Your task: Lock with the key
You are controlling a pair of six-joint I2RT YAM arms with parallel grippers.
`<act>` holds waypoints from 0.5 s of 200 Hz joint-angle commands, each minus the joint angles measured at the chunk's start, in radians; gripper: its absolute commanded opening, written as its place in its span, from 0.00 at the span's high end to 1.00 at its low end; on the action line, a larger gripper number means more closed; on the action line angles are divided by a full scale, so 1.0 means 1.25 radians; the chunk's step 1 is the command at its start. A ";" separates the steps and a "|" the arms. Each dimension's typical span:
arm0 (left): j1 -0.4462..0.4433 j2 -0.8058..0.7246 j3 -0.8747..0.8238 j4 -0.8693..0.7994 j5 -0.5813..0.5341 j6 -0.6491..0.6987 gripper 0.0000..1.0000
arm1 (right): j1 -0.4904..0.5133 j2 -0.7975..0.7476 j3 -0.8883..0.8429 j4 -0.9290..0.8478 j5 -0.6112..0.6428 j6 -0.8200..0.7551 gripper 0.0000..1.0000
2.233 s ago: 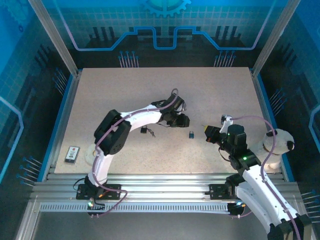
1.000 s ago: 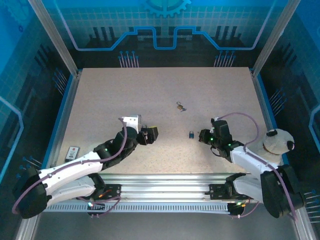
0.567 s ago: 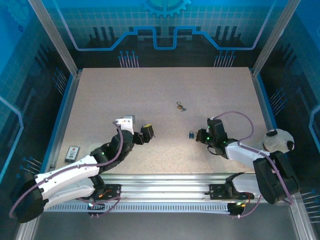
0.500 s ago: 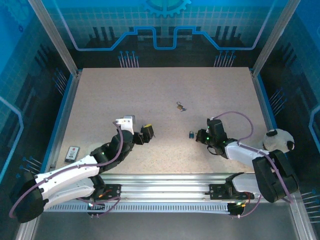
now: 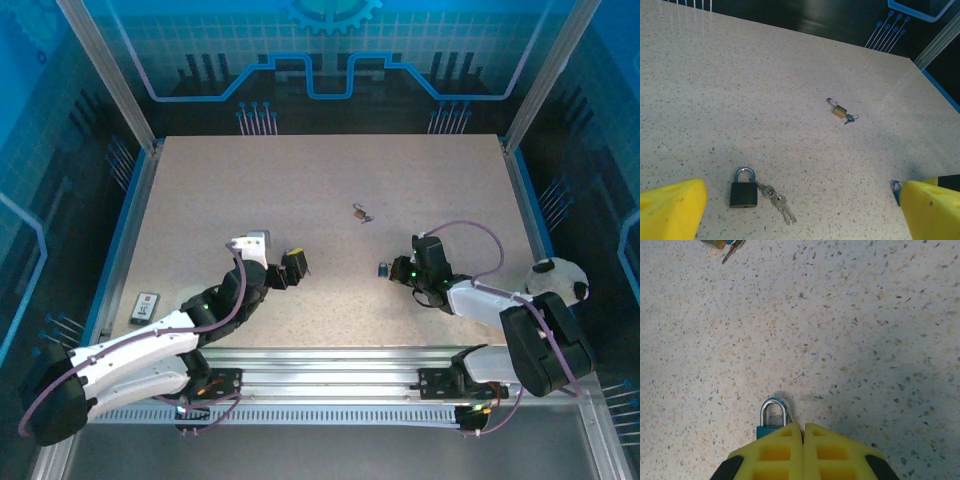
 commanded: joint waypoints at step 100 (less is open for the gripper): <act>-0.006 -0.013 -0.008 0.008 -0.024 0.005 0.01 | 0.010 0.017 0.027 0.006 -0.009 -0.002 0.89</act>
